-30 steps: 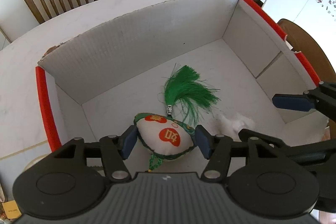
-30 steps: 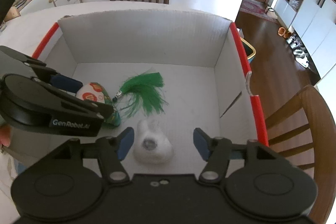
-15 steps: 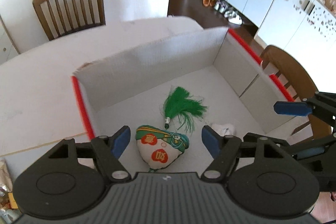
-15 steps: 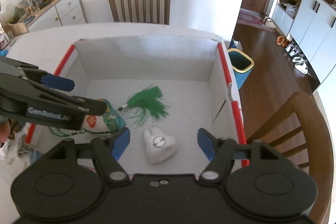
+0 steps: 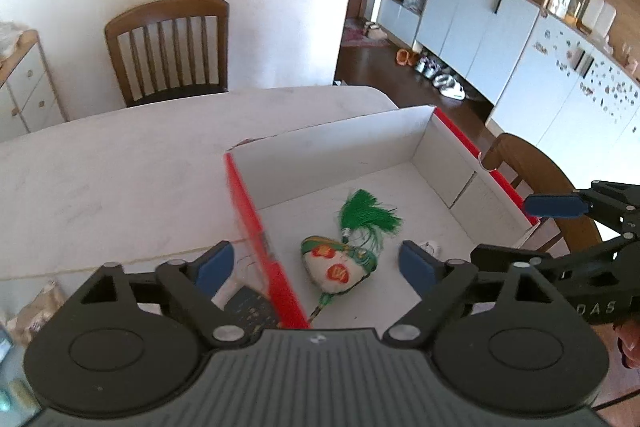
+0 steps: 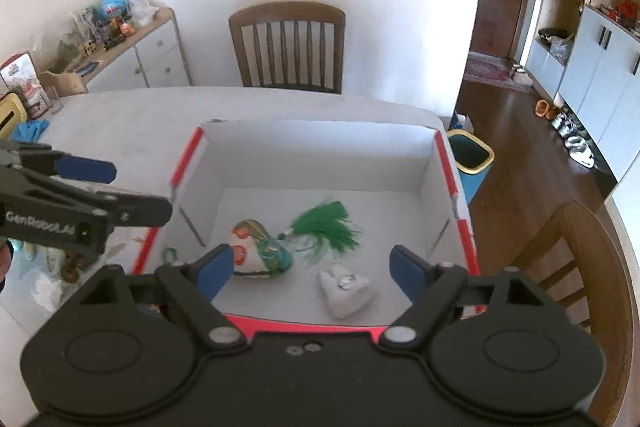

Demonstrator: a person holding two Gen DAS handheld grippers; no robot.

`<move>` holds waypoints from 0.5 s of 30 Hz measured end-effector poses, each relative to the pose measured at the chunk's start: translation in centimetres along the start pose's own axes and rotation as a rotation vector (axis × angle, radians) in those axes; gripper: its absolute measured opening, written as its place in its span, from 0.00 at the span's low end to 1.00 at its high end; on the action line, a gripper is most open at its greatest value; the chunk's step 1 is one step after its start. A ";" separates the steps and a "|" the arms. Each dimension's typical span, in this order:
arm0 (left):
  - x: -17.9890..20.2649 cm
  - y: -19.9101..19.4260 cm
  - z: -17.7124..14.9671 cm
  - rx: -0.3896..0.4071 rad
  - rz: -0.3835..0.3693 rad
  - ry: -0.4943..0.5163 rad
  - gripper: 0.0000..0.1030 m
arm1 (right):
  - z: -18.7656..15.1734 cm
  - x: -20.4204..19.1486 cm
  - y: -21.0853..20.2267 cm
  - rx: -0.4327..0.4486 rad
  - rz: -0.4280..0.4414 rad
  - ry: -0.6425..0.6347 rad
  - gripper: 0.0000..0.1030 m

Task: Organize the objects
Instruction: 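Move both grippers back over the cluttered table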

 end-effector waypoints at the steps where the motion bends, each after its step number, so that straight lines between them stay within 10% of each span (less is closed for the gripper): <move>1: -0.5 -0.5 -0.4 0.007 -0.001 -0.009 0.94 | 0.0 -0.5 -0.2 0.005 0.002 -0.004 0.84; 15: -8.7 -5.3 -5.1 0.095 0.068 -0.050 1.00 | -0.2 -9.1 -0.4 0.053 0.037 -0.019 0.91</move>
Point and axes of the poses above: each gripper's, at about its wrist camera, not at the fingertips, and y roughly the way its jaws point, x to its right, z to its top, the point moved 8 cm from there along y, roughly the way its jaws point, and after that the axes turned 11 degrees about -x, right-handed, at the moved point
